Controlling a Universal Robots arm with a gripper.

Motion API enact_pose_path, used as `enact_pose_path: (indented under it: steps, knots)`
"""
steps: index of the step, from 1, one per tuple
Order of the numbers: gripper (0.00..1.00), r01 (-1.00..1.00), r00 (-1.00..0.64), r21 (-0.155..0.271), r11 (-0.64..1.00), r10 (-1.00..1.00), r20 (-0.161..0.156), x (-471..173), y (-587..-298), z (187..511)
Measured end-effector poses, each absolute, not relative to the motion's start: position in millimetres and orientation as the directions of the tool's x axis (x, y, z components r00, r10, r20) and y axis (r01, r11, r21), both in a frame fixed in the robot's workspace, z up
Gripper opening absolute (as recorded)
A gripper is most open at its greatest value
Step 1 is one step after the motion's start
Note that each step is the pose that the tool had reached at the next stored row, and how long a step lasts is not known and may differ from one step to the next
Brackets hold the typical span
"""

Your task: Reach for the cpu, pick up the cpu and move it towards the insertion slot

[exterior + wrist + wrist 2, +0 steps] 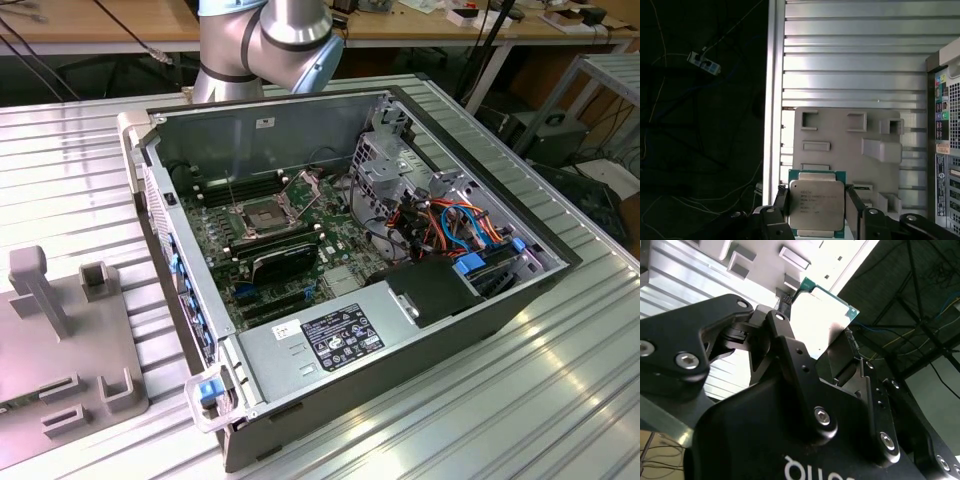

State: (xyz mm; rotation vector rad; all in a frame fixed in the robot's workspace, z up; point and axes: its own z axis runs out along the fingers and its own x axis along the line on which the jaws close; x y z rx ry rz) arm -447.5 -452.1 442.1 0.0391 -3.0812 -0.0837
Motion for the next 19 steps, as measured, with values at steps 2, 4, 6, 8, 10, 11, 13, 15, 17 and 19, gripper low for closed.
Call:
enact_pose_path:
  steps: [2, 4, 6, 8, 10, 11, 13, 15, 17, 19]
  knots:
    - [0.54, -0.024, -0.998, 0.055, 0.998, -0.027, 0.058, -443.9, -452.1, 442.0]
    - [0.54, -0.024, -0.998, 0.055, 0.998, -0.027, 0.058, -438.8, -452.1, 442.0]
    - [0.54, -0.024, -0.998, 0.055, 0.998, -0.027, 0.058, -435.4, -452.1, 442.1]
    - [0.54, -0.024, -0.998, 0.055, 0.998, -0.027, 0.058, -431.8, -452.1, 442.1]
    - [0.54, -0.024, -0.998, 0.055, 0.998, -0.027, 0.058, -425.6, -452.1, 442.0]
    - [0.54, -0.024, -0.998, 0.055, 0.998, -0.027, 0.058, -422.4, -452.1, 442.1]
    - [0.54, -0.024, -0.998, 0.055, 0.998, -0.027, 0.058, -418.7, -452.1, 442.1]
    - [0.54, -0.024, -0.998, 0.055, 0.998, -0.027, 0.058, -414.6, -452.1, 442.0]
    - [0.54, -0.024, -0.998, 0.055, 0.998, -0.027, 0.058, -410.6, -452.1, 442.0]
    - [0.54, -0.024, -0.998, 0.055, 0.998, -0.027, 0.058, -406.8, -452.1, 442.0]
